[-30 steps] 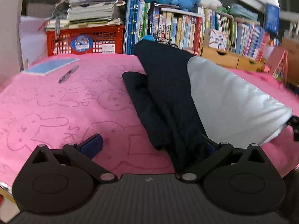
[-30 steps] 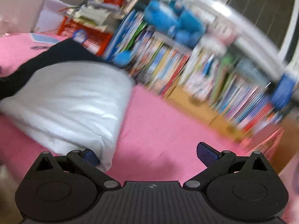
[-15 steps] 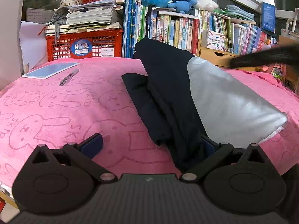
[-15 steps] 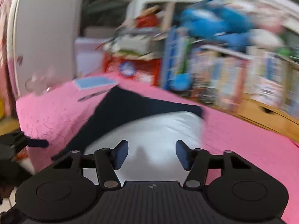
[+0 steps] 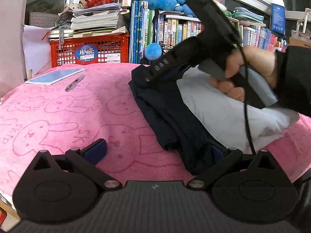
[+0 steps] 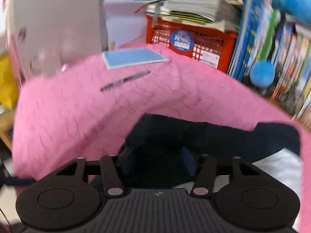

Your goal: Fold clothes

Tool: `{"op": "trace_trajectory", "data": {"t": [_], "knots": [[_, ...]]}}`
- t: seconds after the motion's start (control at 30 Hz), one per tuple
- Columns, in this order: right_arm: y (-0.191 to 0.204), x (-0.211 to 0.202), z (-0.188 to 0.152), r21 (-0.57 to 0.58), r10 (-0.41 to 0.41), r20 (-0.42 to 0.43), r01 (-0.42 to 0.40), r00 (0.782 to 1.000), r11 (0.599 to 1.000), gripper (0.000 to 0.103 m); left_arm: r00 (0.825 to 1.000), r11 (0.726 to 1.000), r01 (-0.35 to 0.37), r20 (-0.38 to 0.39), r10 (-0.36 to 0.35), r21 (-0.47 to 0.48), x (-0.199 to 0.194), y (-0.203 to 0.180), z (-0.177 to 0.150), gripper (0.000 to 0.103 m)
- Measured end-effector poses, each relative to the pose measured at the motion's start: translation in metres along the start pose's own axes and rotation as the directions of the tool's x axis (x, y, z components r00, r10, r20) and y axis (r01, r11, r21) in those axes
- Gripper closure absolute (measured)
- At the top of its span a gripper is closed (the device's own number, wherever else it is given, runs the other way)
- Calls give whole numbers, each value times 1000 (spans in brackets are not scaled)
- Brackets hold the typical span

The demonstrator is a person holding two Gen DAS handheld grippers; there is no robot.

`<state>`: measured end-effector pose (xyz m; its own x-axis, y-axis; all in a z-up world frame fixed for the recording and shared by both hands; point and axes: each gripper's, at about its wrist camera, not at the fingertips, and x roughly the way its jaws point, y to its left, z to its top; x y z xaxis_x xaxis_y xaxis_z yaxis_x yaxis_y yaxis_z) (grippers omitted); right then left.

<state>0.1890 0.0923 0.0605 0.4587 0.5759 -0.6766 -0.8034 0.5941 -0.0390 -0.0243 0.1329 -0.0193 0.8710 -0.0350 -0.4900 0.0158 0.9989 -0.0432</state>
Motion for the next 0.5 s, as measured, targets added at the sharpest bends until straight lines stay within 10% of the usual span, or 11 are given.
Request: {"op": "trace_trajectory", "data": {"t": [0.07,0.17,0.37,0.5], "knots": [[7,9,4,-45,-4,6,5,1000,999,13,1000,1000,-1,-4,1,0,0,0,1,0],[29,12,3,-154,-62,5,62,998,986,8,999,1000,3,-35,-4,-17,-3,4,5,0],[3,-74,-22,57,28,189,-39,982,998,2,998,994,-4,-58,-2,-107,-17,25,19,0],[-52,-153,-78,292,-57,273,-27,960,956,0,998,991,-56,-44,51,-123,-23,29,27,0]]}}
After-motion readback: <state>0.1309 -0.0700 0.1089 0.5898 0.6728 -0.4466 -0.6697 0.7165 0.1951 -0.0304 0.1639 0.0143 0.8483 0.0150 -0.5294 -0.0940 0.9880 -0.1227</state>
